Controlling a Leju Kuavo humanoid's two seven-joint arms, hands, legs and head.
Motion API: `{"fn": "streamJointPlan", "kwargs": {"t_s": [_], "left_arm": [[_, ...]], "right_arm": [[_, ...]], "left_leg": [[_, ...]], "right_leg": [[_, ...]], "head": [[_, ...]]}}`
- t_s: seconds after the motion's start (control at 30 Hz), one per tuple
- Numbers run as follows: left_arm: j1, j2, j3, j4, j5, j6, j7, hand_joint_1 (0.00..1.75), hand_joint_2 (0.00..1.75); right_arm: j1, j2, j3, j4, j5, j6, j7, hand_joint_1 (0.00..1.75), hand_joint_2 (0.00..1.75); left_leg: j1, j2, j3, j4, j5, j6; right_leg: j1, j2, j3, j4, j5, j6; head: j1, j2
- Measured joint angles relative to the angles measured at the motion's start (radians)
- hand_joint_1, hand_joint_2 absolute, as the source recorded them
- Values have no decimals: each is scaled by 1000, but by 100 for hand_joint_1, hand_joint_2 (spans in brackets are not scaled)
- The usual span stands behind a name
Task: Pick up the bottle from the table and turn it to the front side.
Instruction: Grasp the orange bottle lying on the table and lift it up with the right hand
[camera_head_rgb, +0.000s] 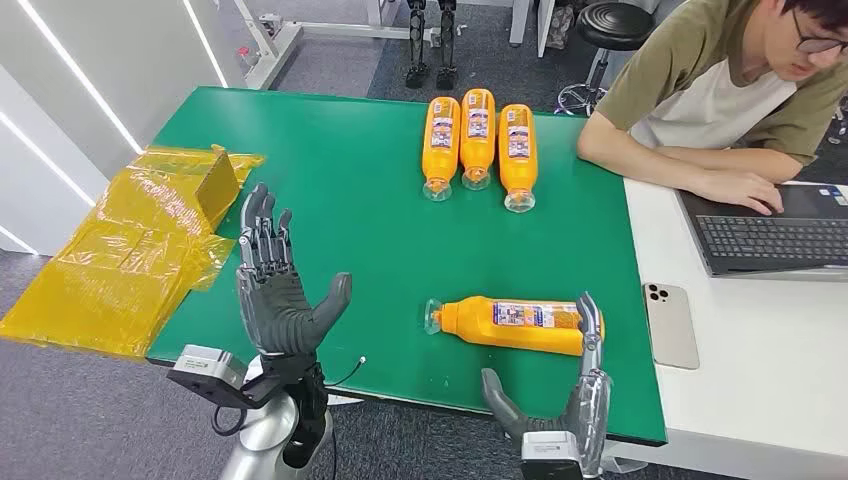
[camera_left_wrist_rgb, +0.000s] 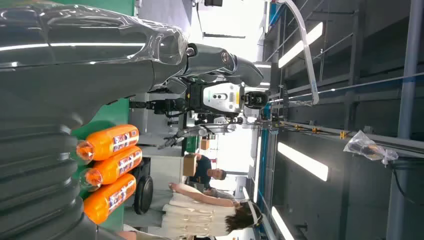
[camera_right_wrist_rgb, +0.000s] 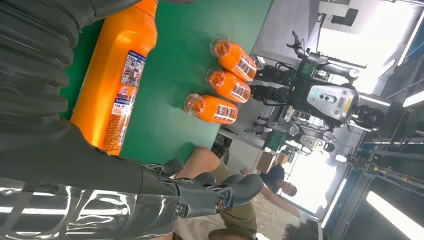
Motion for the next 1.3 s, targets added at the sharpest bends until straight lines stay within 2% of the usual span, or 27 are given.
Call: {"fn": "streamJointPlan", "kwargs": {"t_s": [0.27,0.4,0.47,0.57,0.67,0.83,0.9,1.07,1.3], "left_arm": [[-1,0,-1,7,0,-2,0,0,175],[-1,0,-1,10,3,-18,0,0,175],[-2,0,-2,11,8,-37,0,0,175],[-4,0,-3,16,16,-67,0,0,175],[-12,-1,-3,22,21,-84,0,0,175],[-32,-3,-2,27,26,-111,0,0,175],[-41,-5,-2,30,29,-117,0,0,175],[-49,-8,0,33,30,-129,0,0,175],[-49,-11,25,32,34,-123,0,0,175]], "right_arm": [[-2,-3,3,0,17,0,7,0,175],[-5,-18,4,1,144,25,75,0,175],[-12,-40,8,2,249,96,136,0,175],[-51,-107,15,21,343,310,195,0,175],[-159,-191,17,91,320,510,172,0,175],[-434,-278,40,317,263,730,98,0,175],[-539,-298,64,408,253,779,87,0,175],[-732,-328,146,576,216,874,85,0,175],[-956,-353,307,764,114,1033,106,0,175]], "left_leg": [[0,0,0,0,0,0],[0,0,0,0,0,0],[0,0,0,0,0,0],[0,0,-1,0,0,0],[0,1,-1,0,0,1],[-1,1,-1,2,4,3],[-1,0,-1,2,6,3],[-1,0,-2,2,7,3],[-1,-1,-2,2,6,3]], "right_leg": [[0,0,0,0,0,0],[0,0,0,0,0,0],[0,0,0,0,0,0],[0,0,0,0,0,0],[0,1,1,0,2,2],[-1,1,1,0,6,3],[-1,0,0,0,6,4],[-1,0,0,1,7,3],[-1,0,-1,1,7,3]], "head": [[0,0],[0,0],[0,0],[0,0],[0,0],[0,0],[0,0],[0,0],[0,0]]}}
